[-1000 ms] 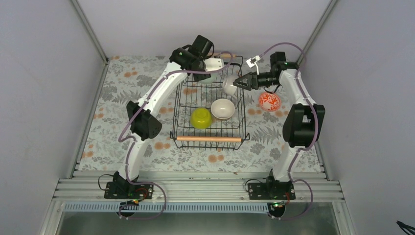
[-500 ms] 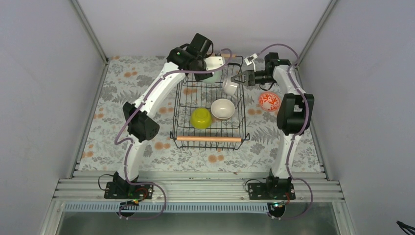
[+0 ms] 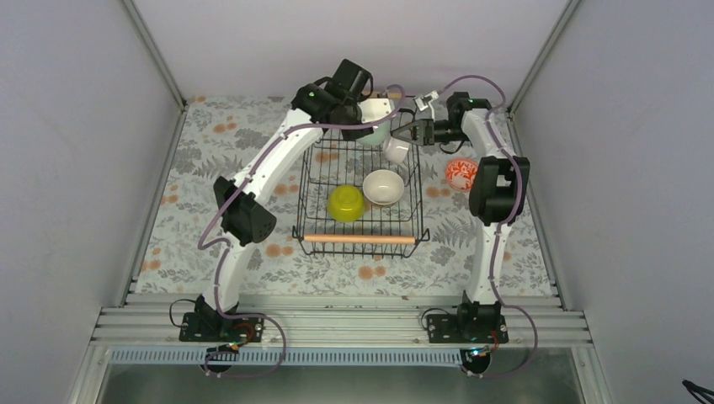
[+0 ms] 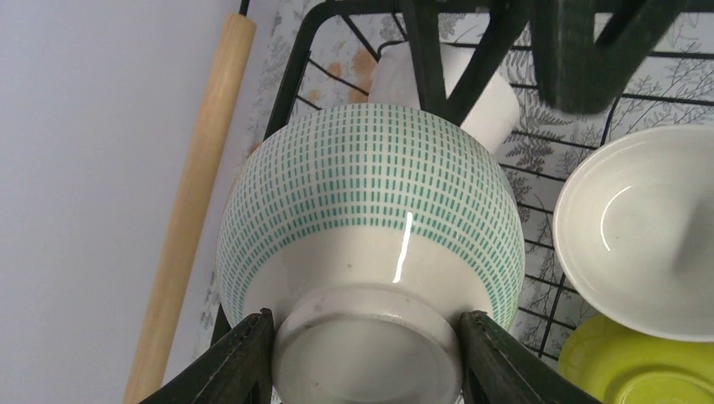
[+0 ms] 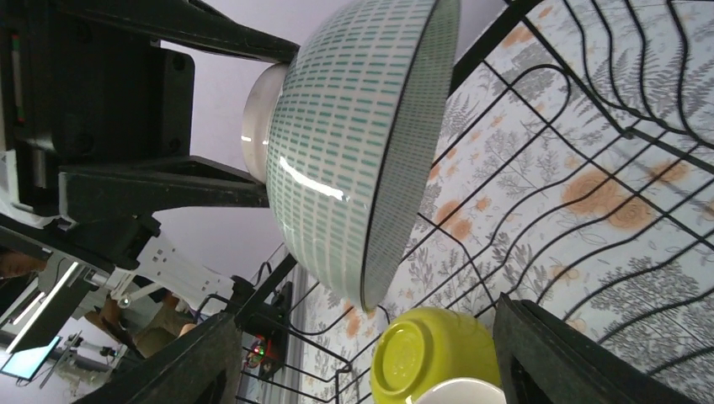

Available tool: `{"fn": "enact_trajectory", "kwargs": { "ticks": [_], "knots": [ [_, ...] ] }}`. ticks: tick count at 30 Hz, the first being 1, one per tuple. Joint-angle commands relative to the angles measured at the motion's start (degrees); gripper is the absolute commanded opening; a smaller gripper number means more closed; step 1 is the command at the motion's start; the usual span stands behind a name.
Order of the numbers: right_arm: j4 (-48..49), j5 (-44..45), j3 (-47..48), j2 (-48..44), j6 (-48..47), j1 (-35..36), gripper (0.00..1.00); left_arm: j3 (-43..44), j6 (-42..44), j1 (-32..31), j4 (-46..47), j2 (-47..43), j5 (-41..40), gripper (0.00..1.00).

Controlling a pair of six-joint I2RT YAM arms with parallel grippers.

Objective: Unload the bowls from the dish rack

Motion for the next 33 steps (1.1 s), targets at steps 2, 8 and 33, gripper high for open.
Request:
{"fn": "enact_trajectory", "kwargs": {
  "ticks": [2, 8, 33],
  "knots": [
    [-1.8, -3.6, 1.7, 1.6, -2.9, 1.8, 0.74, 0.8, -1.3, -1.2, 4.5, -0.8, 1.4, 0.39],
    [-1.8, -3.6, 2.8, 2.4, -2.5, 2.4, 0.74, 1.5, -1.6, -2.0, 4.5, 0.9, 1.3, 0.39],
    [-1.8, -6.5, 0.2, -0.7, -4.4, 2.6, 0.23, 1.0, -1.9, -2.2, 9.0, 3.7, 0.5, 0.39]
  ]
}}
